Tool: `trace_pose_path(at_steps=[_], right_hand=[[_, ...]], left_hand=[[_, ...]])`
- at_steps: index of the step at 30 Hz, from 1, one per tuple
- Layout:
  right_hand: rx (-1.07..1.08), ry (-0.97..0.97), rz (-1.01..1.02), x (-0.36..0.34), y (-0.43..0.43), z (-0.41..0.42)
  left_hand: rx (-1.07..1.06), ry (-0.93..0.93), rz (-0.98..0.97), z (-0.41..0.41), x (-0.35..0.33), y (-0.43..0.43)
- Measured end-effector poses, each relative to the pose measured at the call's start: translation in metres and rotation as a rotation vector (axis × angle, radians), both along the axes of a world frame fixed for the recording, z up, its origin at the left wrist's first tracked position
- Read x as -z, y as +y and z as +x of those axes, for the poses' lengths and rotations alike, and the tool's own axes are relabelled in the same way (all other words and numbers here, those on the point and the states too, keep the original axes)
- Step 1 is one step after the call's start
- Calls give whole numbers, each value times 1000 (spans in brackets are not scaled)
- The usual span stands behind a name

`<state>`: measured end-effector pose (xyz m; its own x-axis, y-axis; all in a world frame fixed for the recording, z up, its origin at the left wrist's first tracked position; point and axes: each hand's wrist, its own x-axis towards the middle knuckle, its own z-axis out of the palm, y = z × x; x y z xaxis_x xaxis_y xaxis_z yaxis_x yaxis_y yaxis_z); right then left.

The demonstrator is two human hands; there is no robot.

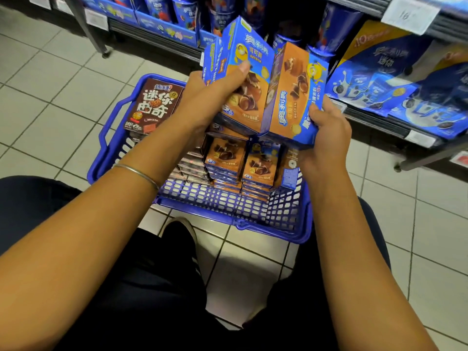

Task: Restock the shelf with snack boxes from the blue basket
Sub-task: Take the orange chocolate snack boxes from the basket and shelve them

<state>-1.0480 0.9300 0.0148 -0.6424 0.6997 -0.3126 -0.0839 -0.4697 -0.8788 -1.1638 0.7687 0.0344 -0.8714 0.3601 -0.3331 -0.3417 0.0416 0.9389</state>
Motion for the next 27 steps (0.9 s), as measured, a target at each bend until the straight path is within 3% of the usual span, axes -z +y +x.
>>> trace_pose_path(at_steps=[5, 9, 13, 20, 23, 27], right_hand=[[-100, 42, -2, -9, 7, -4], [-160, -6, 107, -14, -10, -17], [-262, -6, 62, -17, -31, -25], [-415, -40, 19, -23, -43, -27], [-287, -161, -48, -8, -17, -20], [-316, -525, 103, 45, -15, -25]], left_hand=[[42, -65, 10, -2, 0, -4], [72, -141, 34, 6, 8, -4], [123, -185, 100, 15, 15, -4], [225, -350, 403, 18, 31, -9], [247, -358, 494, 10, 31, -12], [192, -303, 559, 1, 25, -16]])
